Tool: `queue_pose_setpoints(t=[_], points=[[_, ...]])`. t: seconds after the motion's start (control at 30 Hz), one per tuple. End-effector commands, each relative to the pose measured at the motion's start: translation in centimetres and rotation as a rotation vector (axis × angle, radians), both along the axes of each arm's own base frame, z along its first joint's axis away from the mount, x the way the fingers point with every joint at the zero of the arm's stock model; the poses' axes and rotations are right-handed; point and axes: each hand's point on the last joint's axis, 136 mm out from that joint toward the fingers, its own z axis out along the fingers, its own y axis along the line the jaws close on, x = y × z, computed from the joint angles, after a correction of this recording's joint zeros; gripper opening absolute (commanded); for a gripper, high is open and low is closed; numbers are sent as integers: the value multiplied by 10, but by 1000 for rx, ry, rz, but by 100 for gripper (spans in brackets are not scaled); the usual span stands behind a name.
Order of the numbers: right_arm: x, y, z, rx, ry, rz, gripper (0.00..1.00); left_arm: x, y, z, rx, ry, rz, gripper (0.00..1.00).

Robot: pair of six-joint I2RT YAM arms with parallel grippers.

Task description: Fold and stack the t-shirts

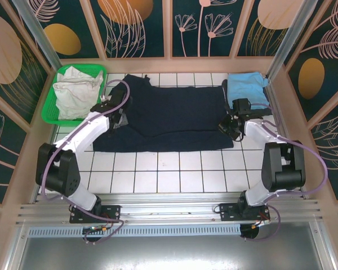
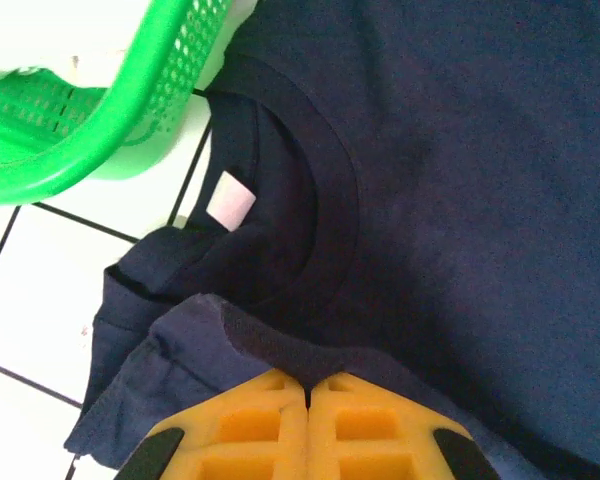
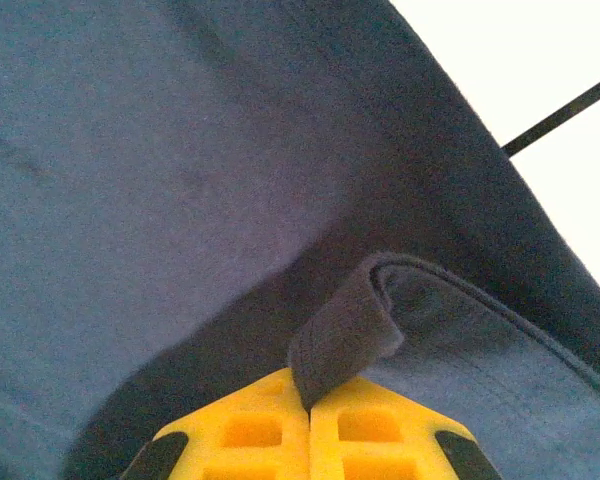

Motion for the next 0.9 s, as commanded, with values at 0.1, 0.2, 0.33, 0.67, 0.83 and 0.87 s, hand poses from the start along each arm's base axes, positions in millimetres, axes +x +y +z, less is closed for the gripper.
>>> queue_pose_setpoints(t=[0.1,0.2,0.33,0.67,0.83,0.87], points=[[17,0,-10,-2,6,41,0,27,3,-4,0,11,-39,0],[18,-1,-17,-5,25,42,0,35,4,-13,4,34,-42,0],[15,-8,-20,-19,42,26,0,44,10,-17,27,48,-31,0],[-37,-14,9,-60,68,-6,0,39,16,-9,19,51,-24,0],[-93,-16,11,-56,119,-47,0,18,19,9,-10,18,-23,0],[-102,-15,12,-52,125,-49,0,14,19,9,-16,17,-24,0]])
